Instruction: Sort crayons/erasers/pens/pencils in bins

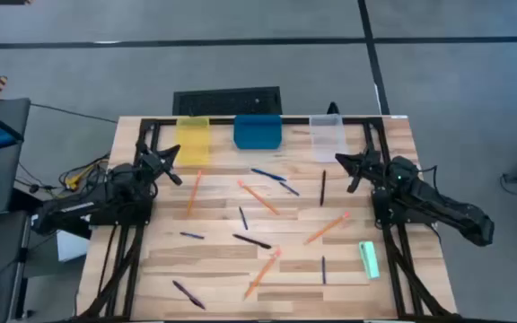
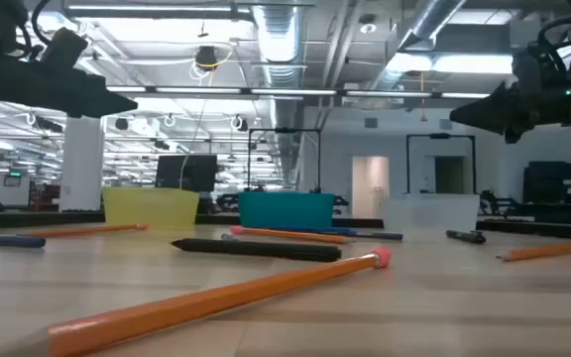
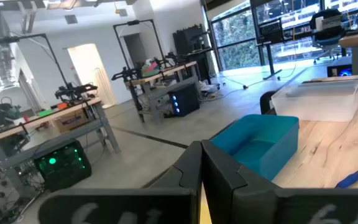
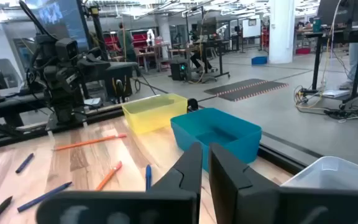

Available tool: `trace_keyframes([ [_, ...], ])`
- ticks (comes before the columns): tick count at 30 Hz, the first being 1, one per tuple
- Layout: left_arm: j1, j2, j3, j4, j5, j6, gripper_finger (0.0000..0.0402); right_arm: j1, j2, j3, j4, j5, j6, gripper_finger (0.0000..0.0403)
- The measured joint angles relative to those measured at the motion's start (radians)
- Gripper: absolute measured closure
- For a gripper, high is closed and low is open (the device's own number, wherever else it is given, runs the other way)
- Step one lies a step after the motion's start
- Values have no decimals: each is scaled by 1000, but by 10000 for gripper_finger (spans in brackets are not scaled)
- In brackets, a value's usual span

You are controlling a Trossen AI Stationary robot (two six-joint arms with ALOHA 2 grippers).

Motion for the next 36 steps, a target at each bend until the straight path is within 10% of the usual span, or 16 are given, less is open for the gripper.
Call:
trace_keyframes([
  [36,0,0,0,0,0,0,401,0,0,0,15,0,0,365],
])
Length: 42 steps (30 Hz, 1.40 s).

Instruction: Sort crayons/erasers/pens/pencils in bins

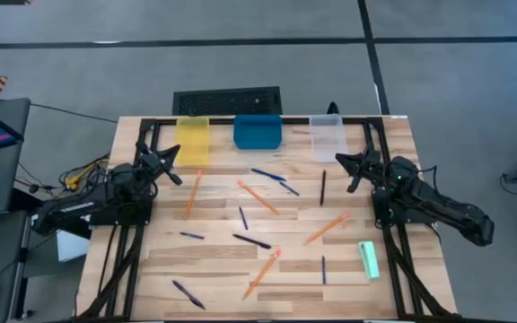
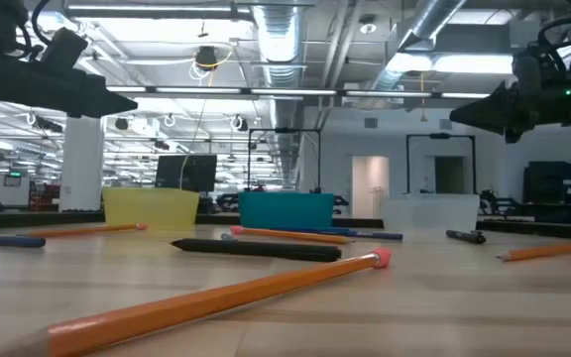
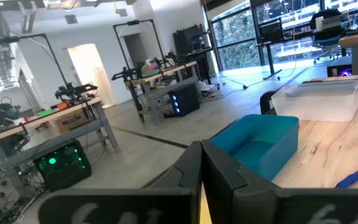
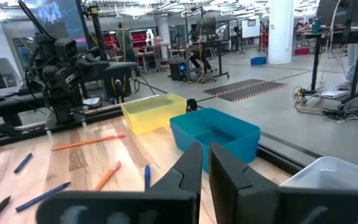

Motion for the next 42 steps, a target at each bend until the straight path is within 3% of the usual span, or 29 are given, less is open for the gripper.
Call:
trace_keyframes([
  [13,0,0,0,0,6,-19,401,3,0,1,178,-38,74,365],
  [18,0,0,0,0,6,-54,401,25,3,21,177,-88,54,395],
  [31,0,0,0,0,32,-82,401,159,140,40,280,-72,-27,395],
  [42,0,0,0,0,34,-116,401,193,246,41,302,-20,-63,400],
])
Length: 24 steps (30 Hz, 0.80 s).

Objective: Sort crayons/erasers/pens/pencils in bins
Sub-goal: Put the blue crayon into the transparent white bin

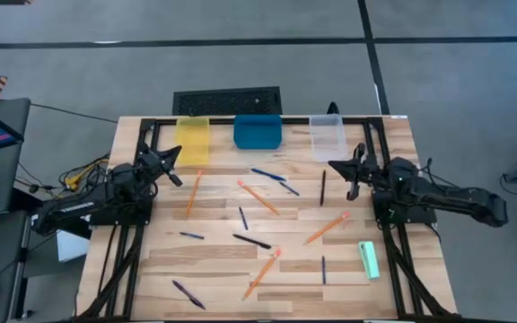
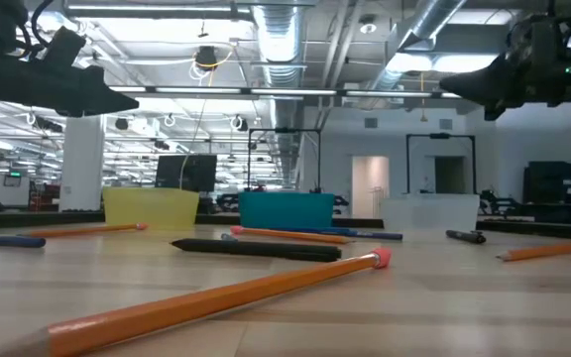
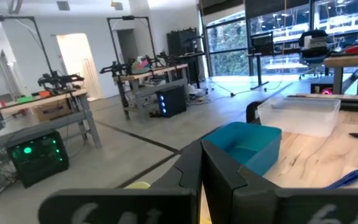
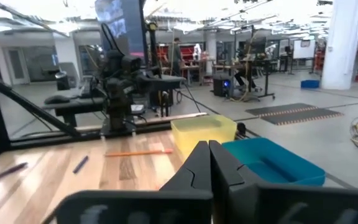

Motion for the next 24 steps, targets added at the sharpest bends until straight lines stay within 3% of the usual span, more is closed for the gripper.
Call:
trace_keyframes([
  [12,0,0,0,0,34,-14,401,25,100,0,-2,20,-1,400],
  [19,0,0,0,-1,136,-12,401,60,172,10,-20,48,3,401],
  [24,0,0,0,-8,123,-42,401,75,235,57,-40,56,11,400],
])
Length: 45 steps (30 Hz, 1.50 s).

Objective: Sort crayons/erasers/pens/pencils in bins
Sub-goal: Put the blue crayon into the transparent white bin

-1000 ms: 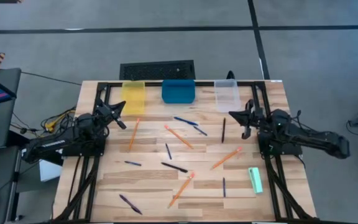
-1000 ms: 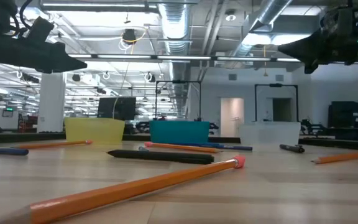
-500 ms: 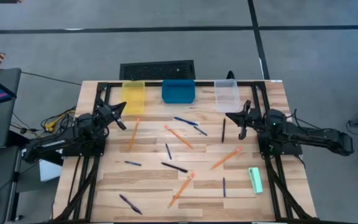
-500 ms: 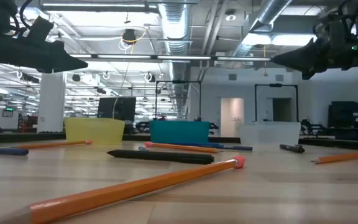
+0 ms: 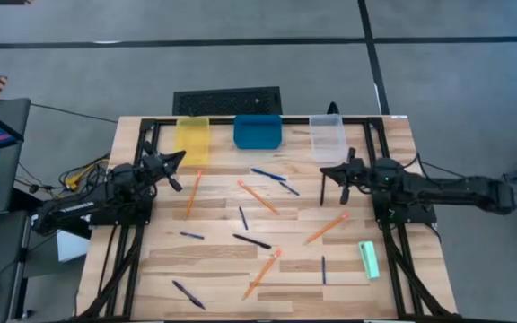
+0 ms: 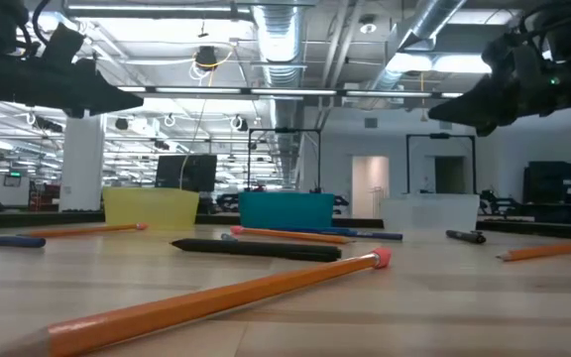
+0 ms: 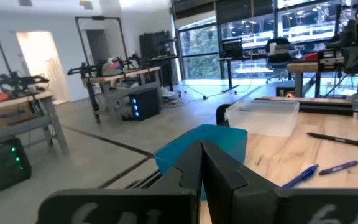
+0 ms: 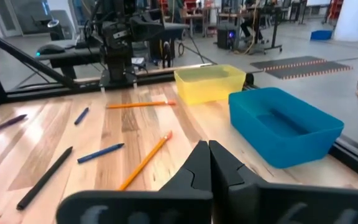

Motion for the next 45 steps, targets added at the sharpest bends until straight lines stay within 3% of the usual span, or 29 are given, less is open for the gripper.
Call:
trace_keyframes([
  [22,0,0,0,0,-2,-5,401,83,339,202,-36,-1,57,400],
  [36,0,0,0,0,-1,35,401,109,571,375,-215,45,160,399],
  [45,0,0,0,0,5,26,401,124,703,466,-335,44,214,361],
])
